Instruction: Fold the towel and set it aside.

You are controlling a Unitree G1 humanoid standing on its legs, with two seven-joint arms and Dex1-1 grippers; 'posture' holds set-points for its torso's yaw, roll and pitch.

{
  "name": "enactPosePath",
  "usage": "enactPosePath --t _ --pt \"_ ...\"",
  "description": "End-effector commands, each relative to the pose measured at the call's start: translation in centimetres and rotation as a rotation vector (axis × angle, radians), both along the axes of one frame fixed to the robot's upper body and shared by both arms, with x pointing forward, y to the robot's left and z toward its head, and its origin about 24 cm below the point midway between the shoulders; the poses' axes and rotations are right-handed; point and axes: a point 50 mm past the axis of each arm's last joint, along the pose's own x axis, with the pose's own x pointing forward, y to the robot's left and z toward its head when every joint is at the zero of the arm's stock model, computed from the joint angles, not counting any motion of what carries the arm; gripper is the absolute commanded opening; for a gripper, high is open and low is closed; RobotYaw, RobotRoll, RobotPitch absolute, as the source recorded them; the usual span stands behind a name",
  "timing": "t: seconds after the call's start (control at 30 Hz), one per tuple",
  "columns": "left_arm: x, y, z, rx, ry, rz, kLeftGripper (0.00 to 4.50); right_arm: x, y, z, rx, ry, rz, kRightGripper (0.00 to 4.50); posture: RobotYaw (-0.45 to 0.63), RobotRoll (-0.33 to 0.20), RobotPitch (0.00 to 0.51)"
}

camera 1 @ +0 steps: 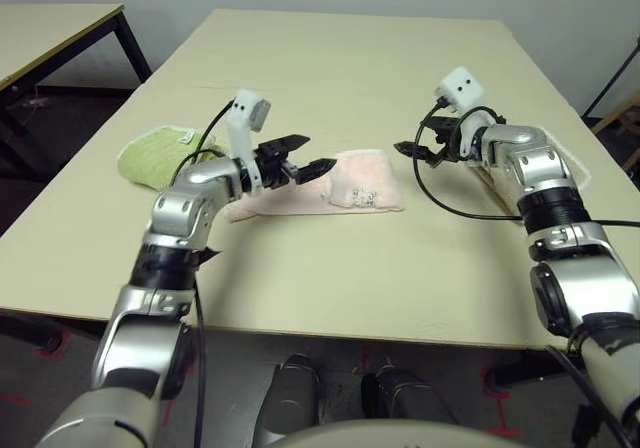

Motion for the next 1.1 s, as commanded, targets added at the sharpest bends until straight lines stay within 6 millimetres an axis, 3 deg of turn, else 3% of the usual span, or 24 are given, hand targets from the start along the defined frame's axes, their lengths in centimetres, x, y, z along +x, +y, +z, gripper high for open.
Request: enactPosePath --t 0.03,0.37,0.47,0.8,0.9,1.1 --pt "0.6 -1.1 -1.2 0.030 0.011 0.029 4.50 -0.1 1.1 -1.3 0.039 0.013 -0.033 4.48 0.10 0.000 0.069" --pt "0.0 -3.1 -4.0 0.062 0.073 0.016 4.50 0.3 4.5 -4.0 0.055 0.039 -0.057 4.48 0.11 0.000 0.073" --pt "-0.1 -3.3 -4.5 0.072 0.082 0.023 4.50 0.4 5.2 -4.8 0.058 0.055 -0.056 3.86 0.12 0.000 0.074" --pt "-1.2 -3.5 -6.8 0.110 0.157 0.021 1.20 0.5 6.3 -6.4 0.034 0.081 -0.061 0.11 0.13 0.000 0.078" --pt "-1.3 -3.5 -7.1 0.115 0.168 0.022 0.17 0.4 6.3 -6.9 0.011 0.087 -0.054 0.00 0.13 0.000 0.079" --pt "-1.6 -3.1 -7.8 0.133 0.194 0.029 0.05 0.1 6.3 -8.1 -0.020 0.117 -0.057 0.00 0.14 0.000 0.080"
